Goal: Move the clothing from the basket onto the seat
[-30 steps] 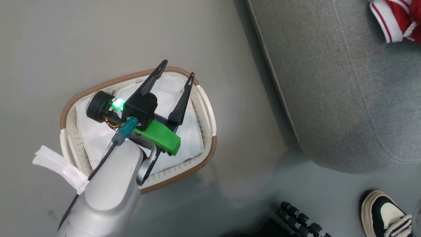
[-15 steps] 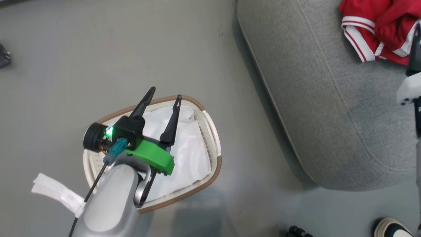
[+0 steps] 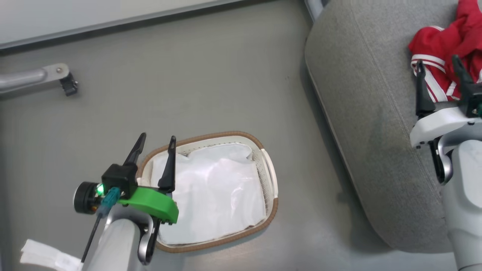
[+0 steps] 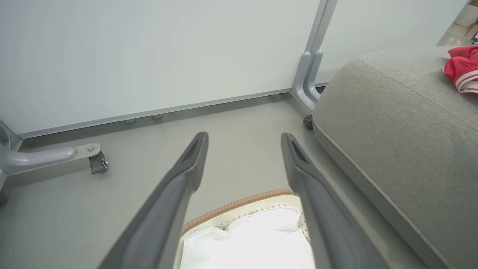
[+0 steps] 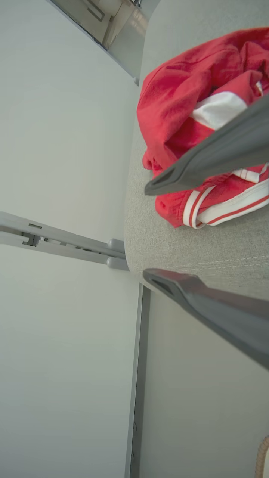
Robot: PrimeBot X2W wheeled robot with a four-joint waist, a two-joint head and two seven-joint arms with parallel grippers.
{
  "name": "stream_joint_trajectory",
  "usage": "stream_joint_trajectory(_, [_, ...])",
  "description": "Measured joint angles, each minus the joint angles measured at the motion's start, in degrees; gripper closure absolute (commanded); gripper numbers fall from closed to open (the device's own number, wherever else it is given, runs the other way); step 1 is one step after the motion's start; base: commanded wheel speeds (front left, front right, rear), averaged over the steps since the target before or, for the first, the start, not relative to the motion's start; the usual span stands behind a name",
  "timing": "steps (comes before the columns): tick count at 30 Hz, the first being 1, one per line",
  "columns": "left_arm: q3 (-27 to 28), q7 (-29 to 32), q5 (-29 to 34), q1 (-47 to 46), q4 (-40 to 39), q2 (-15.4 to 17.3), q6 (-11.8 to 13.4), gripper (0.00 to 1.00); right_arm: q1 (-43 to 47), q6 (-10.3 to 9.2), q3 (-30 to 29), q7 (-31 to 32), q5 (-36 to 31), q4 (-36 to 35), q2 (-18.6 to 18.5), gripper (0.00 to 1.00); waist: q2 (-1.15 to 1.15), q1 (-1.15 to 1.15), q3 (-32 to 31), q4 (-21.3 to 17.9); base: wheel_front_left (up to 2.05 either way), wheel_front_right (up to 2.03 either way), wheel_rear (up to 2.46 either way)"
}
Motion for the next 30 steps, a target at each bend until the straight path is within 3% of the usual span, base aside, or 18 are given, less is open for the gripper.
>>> stream_joint_trajectory(19, [9.3, 0.0, 1.5, 6.6, -1.4, -1.2, 0.8, 0.0, 7.1, 0.0, 2.7, 0.0, 2.0, -0.3, 6.2, 0.0, 0.0, 0.0, -6.8, 6.1, 0.0, 0.0, 0.0])
stream_joint_trajectory(30, [10.6, 0.0, 0.9, 9.6, -1.2, -1.3, 0.9, 0.0, 11.7, 0.0, 4.1, 0.0, 3.2, -0.3, 8.0, 0.0, 0.0, 0.0, -10.0, 8.9, 0.0, 0.0, 0.0])
